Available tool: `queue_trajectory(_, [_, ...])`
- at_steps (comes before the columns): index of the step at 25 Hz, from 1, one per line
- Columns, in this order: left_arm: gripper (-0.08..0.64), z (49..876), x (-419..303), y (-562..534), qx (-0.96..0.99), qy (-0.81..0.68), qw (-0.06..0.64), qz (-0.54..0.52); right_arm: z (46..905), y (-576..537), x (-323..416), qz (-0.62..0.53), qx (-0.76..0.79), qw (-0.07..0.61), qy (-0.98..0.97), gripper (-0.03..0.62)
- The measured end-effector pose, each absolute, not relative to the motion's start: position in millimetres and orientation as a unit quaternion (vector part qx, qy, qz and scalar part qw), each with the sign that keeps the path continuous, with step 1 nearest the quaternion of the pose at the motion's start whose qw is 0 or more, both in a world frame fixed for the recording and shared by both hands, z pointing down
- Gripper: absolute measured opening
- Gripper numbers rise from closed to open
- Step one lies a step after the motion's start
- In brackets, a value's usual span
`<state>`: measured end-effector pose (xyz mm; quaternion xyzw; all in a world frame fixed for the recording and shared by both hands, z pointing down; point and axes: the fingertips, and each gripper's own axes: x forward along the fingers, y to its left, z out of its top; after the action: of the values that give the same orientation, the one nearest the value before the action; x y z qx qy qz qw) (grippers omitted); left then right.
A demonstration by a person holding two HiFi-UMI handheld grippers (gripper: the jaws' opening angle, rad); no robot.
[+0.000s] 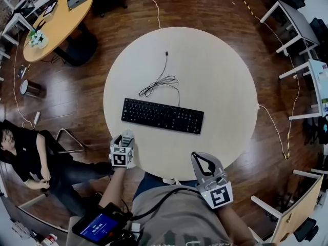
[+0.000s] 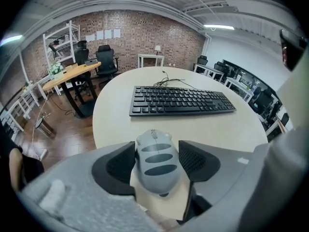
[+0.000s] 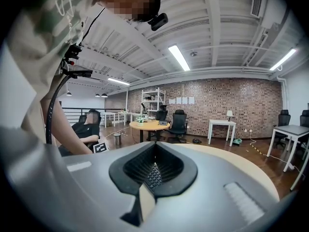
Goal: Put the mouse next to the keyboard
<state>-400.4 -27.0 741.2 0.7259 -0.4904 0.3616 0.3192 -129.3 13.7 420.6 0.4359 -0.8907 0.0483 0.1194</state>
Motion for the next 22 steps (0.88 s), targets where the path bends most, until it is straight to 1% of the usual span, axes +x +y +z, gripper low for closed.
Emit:
queue_trajectory(7, [0.295, 741, -388, -5, 0.724, -0.487, 0.321, 0.368, 423, 24, -123, 0.056, 0.44, 0.112, -0.889, 0.005])
queue_trajectory(11, [0.295, 744, -380, 11, 0.719, -0.479, 0.334, 0.376, 420, 29, -117, 0.057, 0.445, 0.107, -0.887, 0.005])
queue_trajectory(16, [0.295, 745, -372, 19, 0.721, -0.47, 0.335, 0.384, 419, 24, -97, 0.039, 0.453, 0.108, -0.884, 0.005])
queue_trajectory(19, [0.295, 747, -371, 26, 0.714, -0.467, 0.344, 0.391, 417, 19, -86, 0.045, 0.454, 0.096, -0.885, 0.005])
queue_trajectory(22, [0.295, 745, -369, 32, 0.707, -0.471, 0.347, 0.397, 419, 20, -74, 0.045, 0.443, 0.099, -0.89, 0.005])
